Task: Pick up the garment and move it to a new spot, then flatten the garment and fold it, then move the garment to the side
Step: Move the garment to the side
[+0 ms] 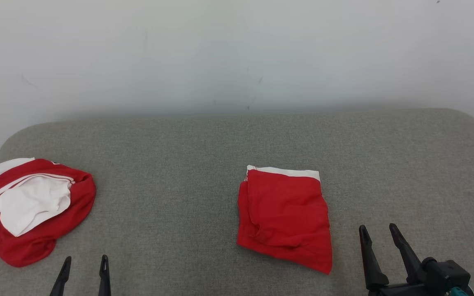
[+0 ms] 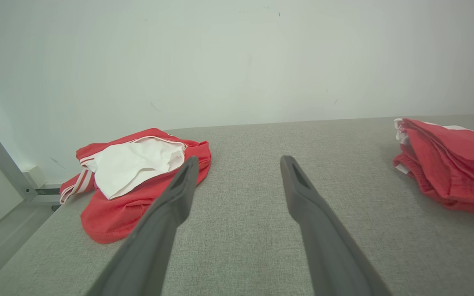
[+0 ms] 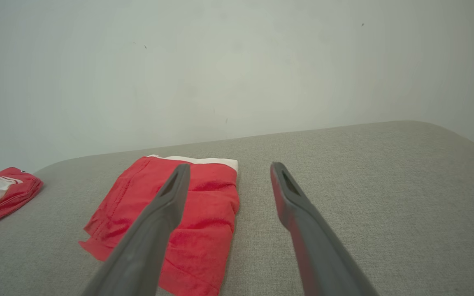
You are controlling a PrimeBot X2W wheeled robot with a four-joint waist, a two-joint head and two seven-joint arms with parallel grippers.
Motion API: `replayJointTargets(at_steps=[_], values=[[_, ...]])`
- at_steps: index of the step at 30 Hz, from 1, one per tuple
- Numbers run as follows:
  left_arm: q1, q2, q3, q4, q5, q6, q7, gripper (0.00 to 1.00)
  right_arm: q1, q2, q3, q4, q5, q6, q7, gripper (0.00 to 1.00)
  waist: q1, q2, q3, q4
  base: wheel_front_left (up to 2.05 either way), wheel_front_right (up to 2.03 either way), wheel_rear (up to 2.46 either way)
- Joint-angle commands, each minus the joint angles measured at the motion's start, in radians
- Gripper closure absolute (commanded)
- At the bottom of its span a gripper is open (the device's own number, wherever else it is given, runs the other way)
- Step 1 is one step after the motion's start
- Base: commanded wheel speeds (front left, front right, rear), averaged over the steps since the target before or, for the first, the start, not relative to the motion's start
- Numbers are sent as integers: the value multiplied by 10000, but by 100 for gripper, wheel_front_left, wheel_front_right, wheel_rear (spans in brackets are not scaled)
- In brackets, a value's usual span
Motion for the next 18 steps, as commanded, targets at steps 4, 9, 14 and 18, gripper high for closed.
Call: replayJointTargets(at_steps=[4, 9, 14, 18], values=[[152, 49, -4, -76, 73, -17, -33, 0, 117, 49, -39, -55, -41, -19, 31, 0, 1, 0, 6, 5, 0, 0, 0], [173, 39, -23, -116, 84, 1, -33, 0, 153, 78, -51, -81, -58, -19, 69, 0, 1, 0, 11, 15, 0, 0, 0], [203, 24, -48, -138, 84, 19, -33, 0, 143, 80, -72, -68, -72, -19, 95, 0, 1, 0, 16, 29, 0, 0, 0], [153, 2, -87, -147, 66, 21, -33, 0, 48, 61, -25, 23, -9, -19, 101, 0, 1, 0, 39, 85, 0, 0, 0]])
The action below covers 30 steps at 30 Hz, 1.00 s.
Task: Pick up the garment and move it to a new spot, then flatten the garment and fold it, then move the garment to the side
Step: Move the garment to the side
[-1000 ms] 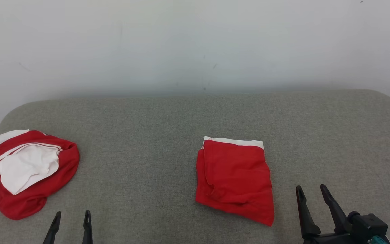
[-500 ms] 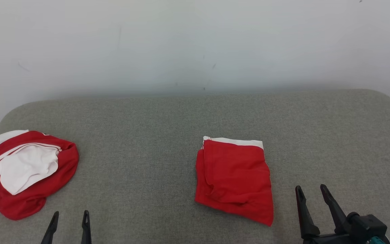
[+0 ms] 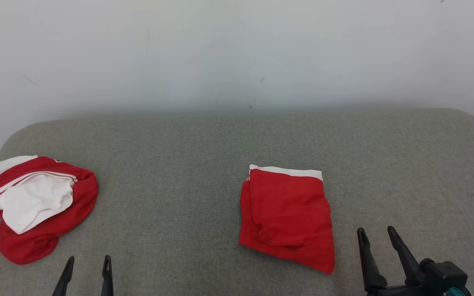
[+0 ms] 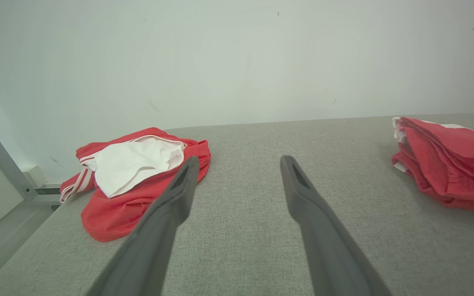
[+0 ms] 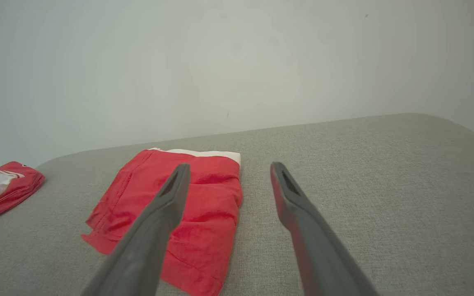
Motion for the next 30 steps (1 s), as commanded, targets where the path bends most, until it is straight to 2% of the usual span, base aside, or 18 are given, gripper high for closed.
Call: replayJointTargets(at_steps=[1, 12, 22, 28, 30], values=[[53, 1, -16, -30, 26, 15, -33, 0, -80, -25, 19, 30, -19, -19, 12, 0, 0, 0, 12, 28, 0, 0, 0], [-243, -76, -257, 63, -59, -20, -33, 0, -1952, -587, 320, 1092, 48, -20, 433, 0, 0, 0, 228, 419, 0, 0, 0], [-710, -58, -639, 182, -128, -68, -33, 0, -4013, -793, 444, 3566, -29, -20, 937, 0, 0, 0, 840, 1033, 0, 0, 0], [-948, -104, -786, 240, -215, -92, -33, 0, -4723, -764, 306, 5350, -80, -20, 1108, 0, 0, 0, 1227, 1302, 0, 0, 0], [-972, -108, -783, 262, -234, -95, -33, 0, -4823, -727, 291, 5595, -47, -20, 1076, 0, 0, 0, 1264, 1325, 0, 0, 0]])
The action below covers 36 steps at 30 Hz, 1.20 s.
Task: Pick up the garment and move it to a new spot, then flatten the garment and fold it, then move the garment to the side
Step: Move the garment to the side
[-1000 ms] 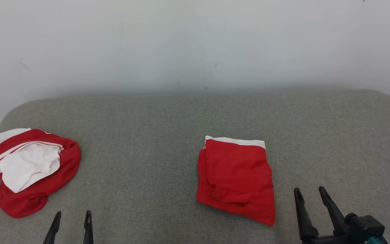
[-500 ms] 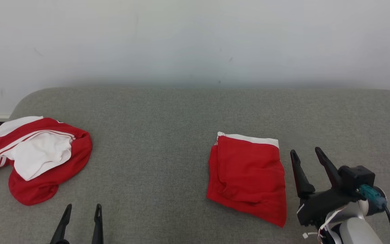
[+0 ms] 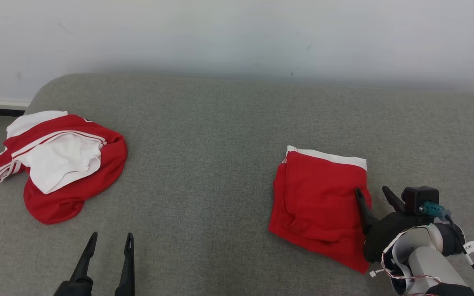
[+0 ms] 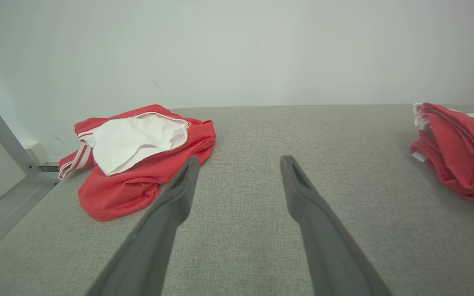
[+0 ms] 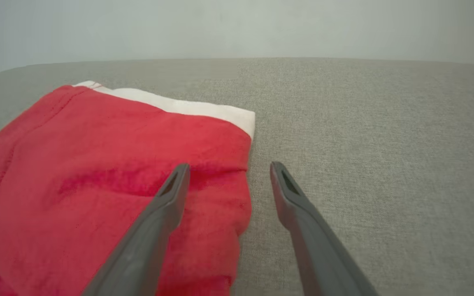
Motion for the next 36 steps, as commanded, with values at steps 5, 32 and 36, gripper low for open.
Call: replayJointTargets(at_steps=[5, 32, 36], values=[[-234, -24, 16, 77, -123, -17, -33, 0, -395, 106, -15, 1199, 74, -20, -125, 0, -1, -1, 333, 206, 0, 0, 0], [-613, -60, 73, -154, -191, -72, -33, 0, -3030, -312, 1725, 3438, 789, -23, -351, 100, -1, -1, 1104, -315, 0, 0, 0], [-784, -40, 15, -452, -206, -62, -33, 0, -3615, -704, 2253, 3291, 861, -23, -154, 100, -1, -1, 1598, -610, 0, 0, 0]])
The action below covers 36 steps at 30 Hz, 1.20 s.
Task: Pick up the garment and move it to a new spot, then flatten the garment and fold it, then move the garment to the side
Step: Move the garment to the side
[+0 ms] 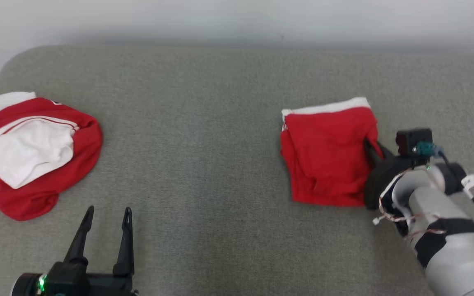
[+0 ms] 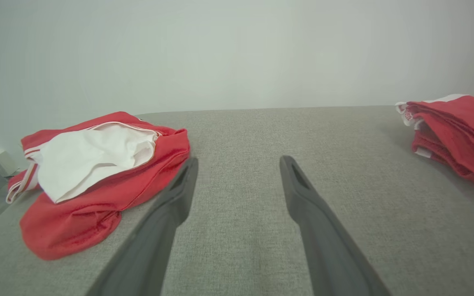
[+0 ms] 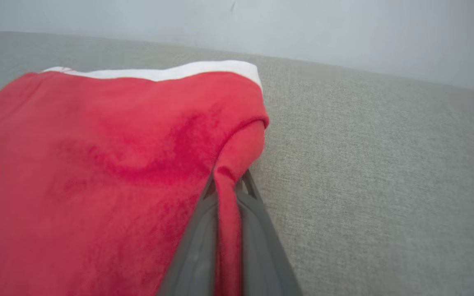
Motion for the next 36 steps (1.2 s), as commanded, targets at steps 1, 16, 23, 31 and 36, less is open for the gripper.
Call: replayJointTargets(at_steps=[1, 16, 23, 31, 36], values=[[-196, 13, -18, -177, -32, -24, -33, 0, -303, -231, 186, -121, 119, -27, 67, 100, -1, -1, 509, -373, 0, 0, 0], [-1231, 993, -322, -2057, 137, -37, -32, 0, -2639, -2027, 2076, -1494, 748, -27, 737, 100, -1, -1, 3037, -2618, 0, 0, 0], [-1309, 1645, -423, -2989, 367, -25, -32, 0, -3216, -2523, 2275, -1722, 1066, -27, 596, 100, -1, -1, 3864, -3615, 0, 0, 0], [-1288, 2255, -461, -3956, 575, -19, 366, 0, -3945, -2647, 2412, -1466, 1219, -27, 390, 100, -1, -1, 4496, -4410, 0, 0, 0], [-1280, 2451, -522, -4588, 602, -19, 716, 0, -4637, -2958, 2486, -1165, 1071, -27, 311, 100, -1, -1, 4729, -4554, 0, 0, 0]])
